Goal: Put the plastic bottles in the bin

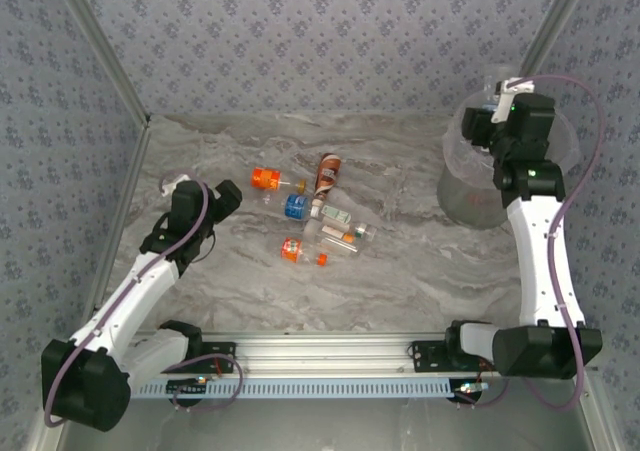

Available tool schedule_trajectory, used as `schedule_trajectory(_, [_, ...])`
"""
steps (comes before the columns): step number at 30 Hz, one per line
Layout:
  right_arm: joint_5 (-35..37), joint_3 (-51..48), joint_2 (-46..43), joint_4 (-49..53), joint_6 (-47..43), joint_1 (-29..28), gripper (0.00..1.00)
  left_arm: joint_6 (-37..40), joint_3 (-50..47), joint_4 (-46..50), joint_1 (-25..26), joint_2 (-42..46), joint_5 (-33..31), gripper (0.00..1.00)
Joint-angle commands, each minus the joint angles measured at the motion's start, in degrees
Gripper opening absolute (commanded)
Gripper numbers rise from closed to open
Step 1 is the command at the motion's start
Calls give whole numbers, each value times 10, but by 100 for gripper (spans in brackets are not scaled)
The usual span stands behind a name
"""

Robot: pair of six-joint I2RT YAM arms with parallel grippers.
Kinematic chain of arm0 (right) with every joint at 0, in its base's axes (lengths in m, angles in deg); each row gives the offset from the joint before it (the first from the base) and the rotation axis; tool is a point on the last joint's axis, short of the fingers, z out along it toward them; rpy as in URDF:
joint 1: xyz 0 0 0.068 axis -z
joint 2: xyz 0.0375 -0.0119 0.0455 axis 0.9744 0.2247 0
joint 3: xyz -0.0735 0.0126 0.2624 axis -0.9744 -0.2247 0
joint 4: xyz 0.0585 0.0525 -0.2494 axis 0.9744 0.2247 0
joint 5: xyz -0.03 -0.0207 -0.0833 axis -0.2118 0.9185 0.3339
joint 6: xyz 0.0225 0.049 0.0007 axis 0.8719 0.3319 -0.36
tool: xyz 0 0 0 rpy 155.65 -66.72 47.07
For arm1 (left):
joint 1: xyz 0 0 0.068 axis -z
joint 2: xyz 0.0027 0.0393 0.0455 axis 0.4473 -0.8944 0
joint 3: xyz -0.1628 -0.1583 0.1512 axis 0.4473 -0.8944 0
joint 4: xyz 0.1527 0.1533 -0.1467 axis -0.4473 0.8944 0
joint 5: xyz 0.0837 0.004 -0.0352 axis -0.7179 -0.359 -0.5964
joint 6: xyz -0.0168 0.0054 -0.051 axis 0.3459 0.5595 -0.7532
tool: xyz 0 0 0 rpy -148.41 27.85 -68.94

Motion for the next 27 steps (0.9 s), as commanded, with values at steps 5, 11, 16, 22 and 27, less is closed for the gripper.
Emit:
schedule_trajectory(5, [-6, 81, 92, 76, 7, 76, 50, -5, -7, 12, -6, 21, -18, 100])
schedule_trajectory(11, [-4, 126, 156, 145, 34, 97, 53, -4, -9, 21, -8, 28, -22, 100])
schedule_trajectory(16, [38, 157, 204, 195, 48, 93, 57, -5, -9, 23, -12, 29, -21, 100])
schedule_trajectory(22, [146, 202, 257, 233, 28, 83, 74, -3, -7, 23, -13, 27, -20, 99])
schedule_trajectory(27, [184, 214, 260, 237, 12, 47, 83, -6, -7, 23, -14, 20, -17, 99])
